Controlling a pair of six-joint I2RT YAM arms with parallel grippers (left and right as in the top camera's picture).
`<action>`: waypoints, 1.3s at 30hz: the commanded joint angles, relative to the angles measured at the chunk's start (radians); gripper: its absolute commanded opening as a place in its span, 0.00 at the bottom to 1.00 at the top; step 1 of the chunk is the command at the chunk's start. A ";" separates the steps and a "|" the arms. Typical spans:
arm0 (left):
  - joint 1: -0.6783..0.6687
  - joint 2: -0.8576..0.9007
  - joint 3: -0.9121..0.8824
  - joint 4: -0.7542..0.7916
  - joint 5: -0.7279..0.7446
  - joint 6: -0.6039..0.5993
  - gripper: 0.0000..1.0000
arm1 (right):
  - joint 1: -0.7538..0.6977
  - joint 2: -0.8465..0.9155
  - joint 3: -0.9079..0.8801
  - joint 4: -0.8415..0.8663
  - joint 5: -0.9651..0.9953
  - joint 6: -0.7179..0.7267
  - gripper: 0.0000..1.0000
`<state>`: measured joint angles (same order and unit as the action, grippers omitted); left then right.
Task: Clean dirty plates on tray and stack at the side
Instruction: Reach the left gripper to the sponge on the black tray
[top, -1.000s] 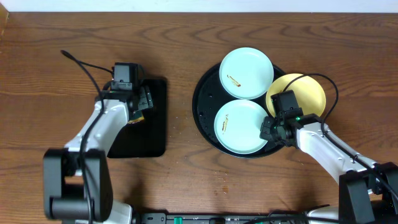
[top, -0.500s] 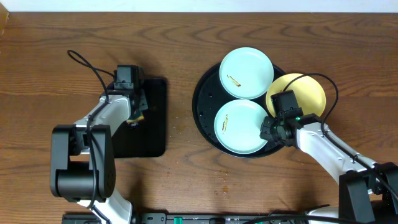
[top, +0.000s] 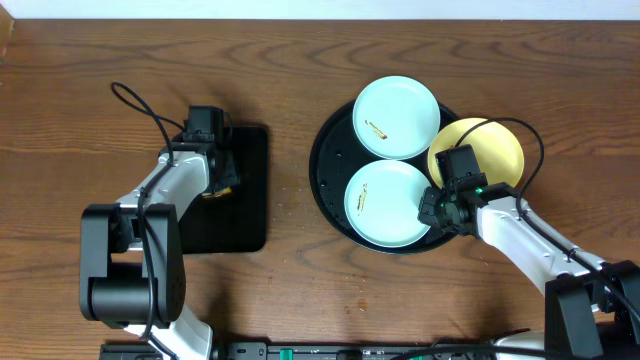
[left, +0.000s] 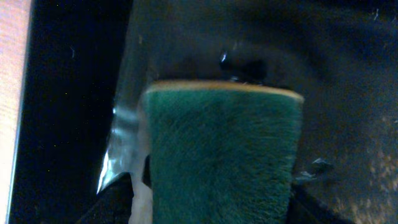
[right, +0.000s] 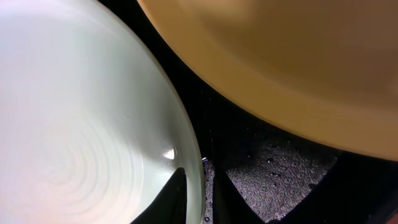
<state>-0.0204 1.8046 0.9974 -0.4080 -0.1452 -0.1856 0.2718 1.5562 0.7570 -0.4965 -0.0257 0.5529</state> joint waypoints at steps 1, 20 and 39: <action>0.004 0.023 -0.018 -0.039 0.025 0.010 0.20 | 0.018 -0.013 -0.002 0.003 0.010 0.007 0.15; 0.004 0.024 -0.025 -0.164 0.025 0.009 0.29 | 0.018 -0.013 -0.002 0.003 0.010 0.007 0.20; 0.004 0.040 -0.026 0.072 0.021 0.010 0.77 | 0.018 -0.013 -0.002 0.003 0.006 0.007 0.25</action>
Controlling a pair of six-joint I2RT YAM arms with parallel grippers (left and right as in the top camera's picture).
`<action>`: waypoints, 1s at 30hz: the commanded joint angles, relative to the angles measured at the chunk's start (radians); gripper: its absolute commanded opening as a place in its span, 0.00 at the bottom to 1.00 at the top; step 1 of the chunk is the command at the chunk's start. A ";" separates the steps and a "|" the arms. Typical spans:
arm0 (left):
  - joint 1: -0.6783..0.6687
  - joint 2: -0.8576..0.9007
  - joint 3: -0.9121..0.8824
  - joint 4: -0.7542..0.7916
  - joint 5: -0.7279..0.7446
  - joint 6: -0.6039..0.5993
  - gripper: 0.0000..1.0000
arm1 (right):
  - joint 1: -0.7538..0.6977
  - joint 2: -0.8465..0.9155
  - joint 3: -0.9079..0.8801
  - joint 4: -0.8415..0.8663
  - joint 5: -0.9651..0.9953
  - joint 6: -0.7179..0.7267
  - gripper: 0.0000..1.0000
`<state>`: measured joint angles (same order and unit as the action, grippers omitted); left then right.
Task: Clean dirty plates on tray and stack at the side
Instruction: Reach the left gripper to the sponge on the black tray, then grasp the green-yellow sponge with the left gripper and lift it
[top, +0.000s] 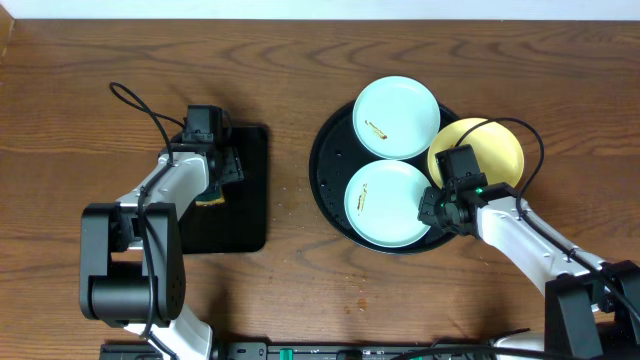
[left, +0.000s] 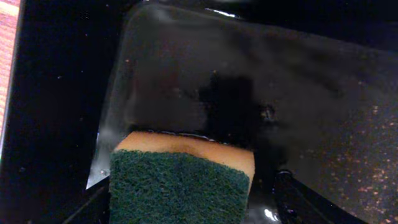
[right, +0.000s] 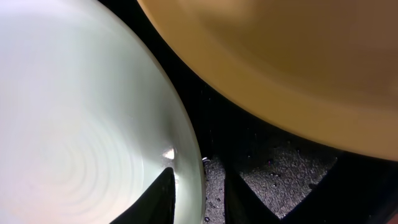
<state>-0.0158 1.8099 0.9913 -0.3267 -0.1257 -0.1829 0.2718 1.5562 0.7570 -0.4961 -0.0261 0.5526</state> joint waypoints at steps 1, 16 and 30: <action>0.000 0.041 -0.021 -0.013 -0.002 0.009 0.76 | 0.018 -0.013 -0.002 0.003 0.007 0.008 0.25; 0.000 0.068 -0.024 -0.090 -0.058 0.010 0.64 | 0.018 -0.013 -0.002 0.003 0.007 0.008 0.29; 0.031 -0.192 0.041 -0.186 0.166 0.008 0.12 | 0.018 -0.013 -0.002 -0.001 0.007 0.007 0.34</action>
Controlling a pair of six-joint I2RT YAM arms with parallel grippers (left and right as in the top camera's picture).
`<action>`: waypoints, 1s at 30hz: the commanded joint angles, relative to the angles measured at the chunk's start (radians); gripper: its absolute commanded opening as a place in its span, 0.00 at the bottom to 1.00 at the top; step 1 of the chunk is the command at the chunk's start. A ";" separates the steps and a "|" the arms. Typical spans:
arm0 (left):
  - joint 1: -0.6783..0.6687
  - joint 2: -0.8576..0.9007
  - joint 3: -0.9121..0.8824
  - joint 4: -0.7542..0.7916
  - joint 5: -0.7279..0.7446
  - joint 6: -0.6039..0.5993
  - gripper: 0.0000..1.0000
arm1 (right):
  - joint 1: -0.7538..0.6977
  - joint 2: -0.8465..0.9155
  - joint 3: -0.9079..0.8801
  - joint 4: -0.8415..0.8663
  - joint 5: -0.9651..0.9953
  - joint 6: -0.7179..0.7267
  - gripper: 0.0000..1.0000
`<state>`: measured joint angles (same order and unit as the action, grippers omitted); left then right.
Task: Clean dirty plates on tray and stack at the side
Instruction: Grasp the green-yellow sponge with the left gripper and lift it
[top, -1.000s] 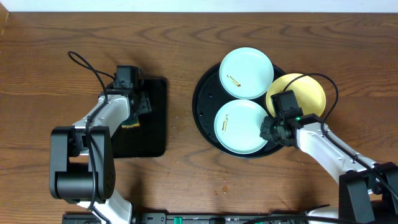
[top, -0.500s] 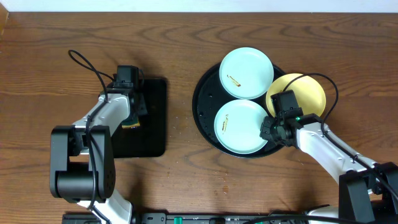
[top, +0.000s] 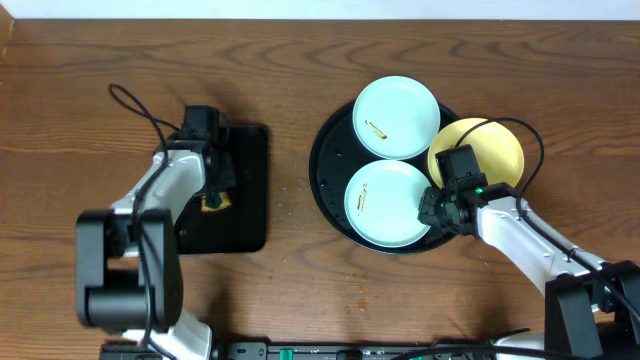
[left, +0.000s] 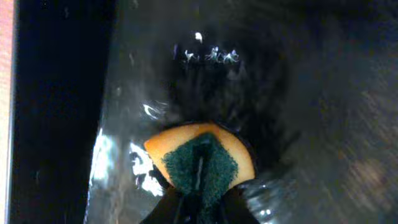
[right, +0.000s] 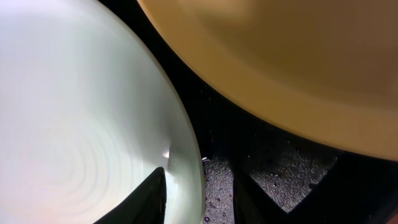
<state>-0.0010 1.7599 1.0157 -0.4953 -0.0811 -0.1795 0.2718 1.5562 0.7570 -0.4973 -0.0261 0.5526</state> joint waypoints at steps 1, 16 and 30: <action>0.020 -0.198 0.017 -0.032 0.145 0.005 0.12 | 0.018 -0.013 -0.002 0.000 0.007 0.007 0.35; 0.020 -0.637 0.015 -0.132 0.044 0.019 0.07 | 0.018 -0.013 -0.002 -0.019 0.006 0.006 0.70; 0.020 -0.350 0.113 -0.220 0.266 0.196 0.07 | 0.018 -0.013 -0.002 -0.018 0.018 -0.015 0.01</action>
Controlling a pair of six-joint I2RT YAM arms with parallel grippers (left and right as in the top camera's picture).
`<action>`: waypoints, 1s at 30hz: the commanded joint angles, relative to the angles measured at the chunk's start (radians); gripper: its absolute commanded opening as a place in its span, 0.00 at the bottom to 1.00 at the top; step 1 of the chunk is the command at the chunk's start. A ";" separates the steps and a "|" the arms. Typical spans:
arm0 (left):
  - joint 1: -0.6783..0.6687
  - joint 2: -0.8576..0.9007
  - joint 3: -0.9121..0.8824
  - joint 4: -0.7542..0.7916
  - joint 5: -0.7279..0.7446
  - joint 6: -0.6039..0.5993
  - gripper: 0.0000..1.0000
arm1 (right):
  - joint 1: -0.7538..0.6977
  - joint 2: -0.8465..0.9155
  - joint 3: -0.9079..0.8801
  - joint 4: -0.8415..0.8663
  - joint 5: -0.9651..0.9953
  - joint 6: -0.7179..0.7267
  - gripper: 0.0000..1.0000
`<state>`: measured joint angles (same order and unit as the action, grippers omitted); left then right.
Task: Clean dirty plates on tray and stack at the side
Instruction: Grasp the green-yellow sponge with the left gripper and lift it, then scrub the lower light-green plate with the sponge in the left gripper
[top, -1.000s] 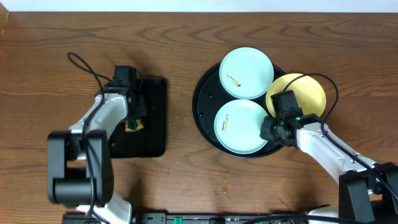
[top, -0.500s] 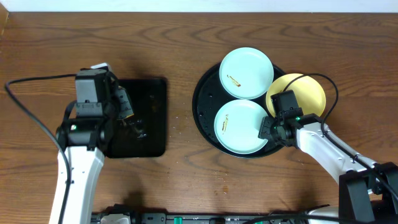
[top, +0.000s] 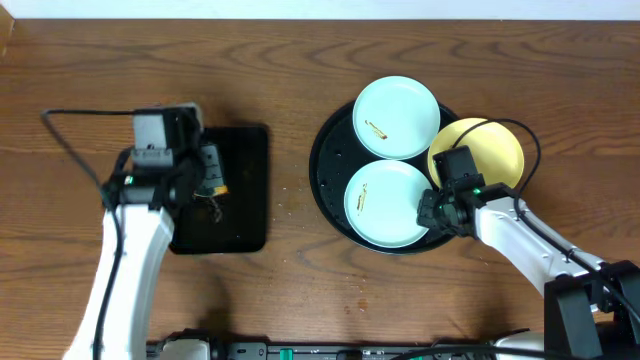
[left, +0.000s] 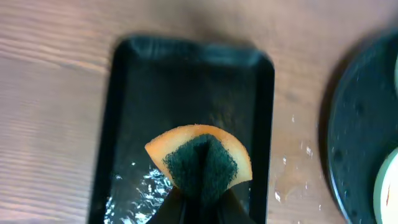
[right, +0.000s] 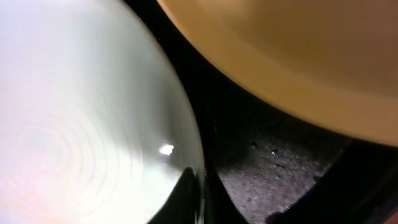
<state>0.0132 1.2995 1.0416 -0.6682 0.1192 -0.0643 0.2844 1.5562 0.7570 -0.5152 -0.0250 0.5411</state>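
Note:
A round black tray carries two pale plates. The far plate and the near plate each bear a small brown scrap. A yellow plate overlaps the tray's right edge. My right gripper is shut on the near plate's right rim, one finger over it and one under. My left gripper is shut on a green-and-orange sponge, folded in the pinch. It hangs above the wet black rectangular tray, raised well off it.
The rectangular tray lies left of centre with water pooled in it. Bare wooden table with a few drops separates it from the round tray. Cables trail from both arms.
My left gripper has risen high above the rectangular tray with the folded sponge still pinched. My right gripper's fingers, spread round the near plate's rim before, have shut on it.
At first the sponge lay flat in the wet tray under my open left gripper. By 1 s ago the gripper had shut on it, folding it; now it is lifted. My right gripper stayed at the near plate's rim, its fingers wider apart, then shut.

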 joint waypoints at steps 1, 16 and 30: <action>0.006 0.154 0.121 -0.079 0.065 0.092 0.08 | 0.005 -0.013 -0.002 0.000 0.017 -0.004 0.01; -0.023 0.453 0.503 -0.388 0.246 0.184 0.07 | 0.005 -0.013 -0.002 0.003 0.017 -0.004 0.01; -0.426 0.480 0.481 -0.183 0.351 0.194 0.07 | 0.005 -0.013 -0.003 0.002 0.017 -0.004 0.01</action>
<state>-0.3561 1.7607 1.5200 -0.8623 0.4740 0.1131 0.2848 1.5547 0.7570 -0.5095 -0.0257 0.5419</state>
